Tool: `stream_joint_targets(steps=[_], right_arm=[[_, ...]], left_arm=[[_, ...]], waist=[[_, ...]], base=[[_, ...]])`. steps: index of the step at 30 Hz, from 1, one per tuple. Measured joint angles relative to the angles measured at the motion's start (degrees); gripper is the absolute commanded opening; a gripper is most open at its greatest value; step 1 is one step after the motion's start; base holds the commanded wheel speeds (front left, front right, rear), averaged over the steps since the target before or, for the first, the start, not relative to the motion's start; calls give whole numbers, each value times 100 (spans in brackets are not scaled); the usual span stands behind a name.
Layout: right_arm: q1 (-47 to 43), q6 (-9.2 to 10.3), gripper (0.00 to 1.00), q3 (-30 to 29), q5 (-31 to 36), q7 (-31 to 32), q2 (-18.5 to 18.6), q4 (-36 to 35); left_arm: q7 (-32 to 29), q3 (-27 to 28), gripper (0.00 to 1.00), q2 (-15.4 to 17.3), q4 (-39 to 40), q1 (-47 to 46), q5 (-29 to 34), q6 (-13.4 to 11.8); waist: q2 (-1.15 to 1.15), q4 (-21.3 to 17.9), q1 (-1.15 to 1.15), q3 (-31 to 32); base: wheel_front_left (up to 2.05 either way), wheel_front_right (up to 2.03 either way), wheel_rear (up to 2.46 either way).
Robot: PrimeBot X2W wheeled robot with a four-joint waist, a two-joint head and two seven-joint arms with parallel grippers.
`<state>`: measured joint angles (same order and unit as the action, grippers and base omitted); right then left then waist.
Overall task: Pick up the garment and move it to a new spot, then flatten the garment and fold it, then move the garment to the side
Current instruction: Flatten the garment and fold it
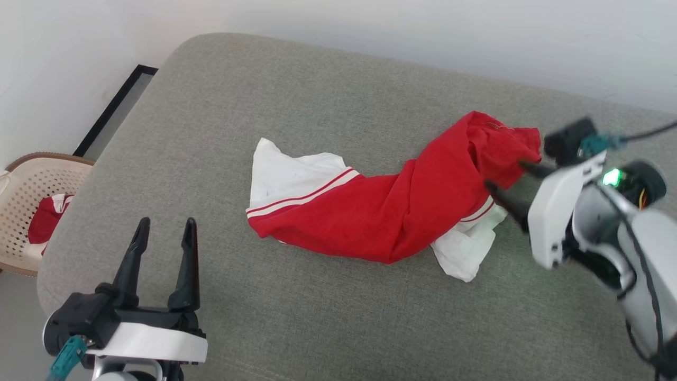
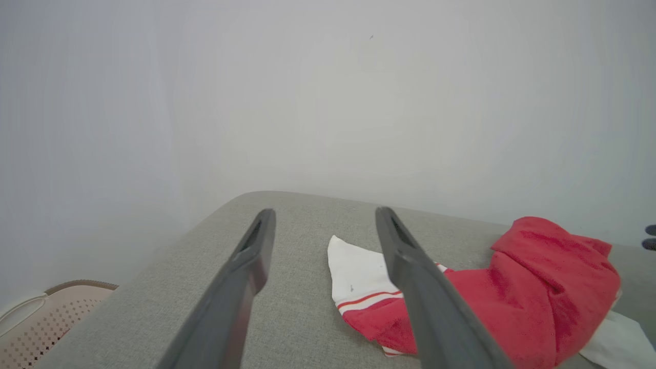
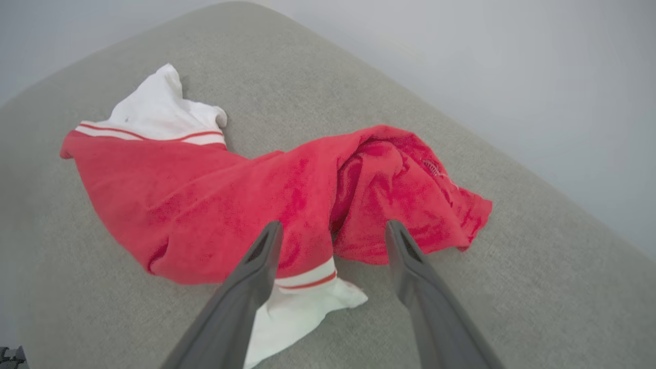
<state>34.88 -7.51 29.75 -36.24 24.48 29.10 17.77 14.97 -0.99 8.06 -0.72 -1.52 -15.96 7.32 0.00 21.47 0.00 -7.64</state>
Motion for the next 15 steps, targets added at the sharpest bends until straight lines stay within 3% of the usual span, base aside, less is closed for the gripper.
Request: stream_joint_targets(steps=[8,15], right_arm=[[-1135,-1,100,-375,96,911,1,-1038],[-1414,0,100,-504,409,1396,-152,-1201]], left_arm=[[0,48,100,-104,113,60,35,0],[0,-53,100,-243,163,7,36,0]], waist=[[0,34,0,-81],[0,222,0,-258]], base=[[0,0,0],[0,0,0]])
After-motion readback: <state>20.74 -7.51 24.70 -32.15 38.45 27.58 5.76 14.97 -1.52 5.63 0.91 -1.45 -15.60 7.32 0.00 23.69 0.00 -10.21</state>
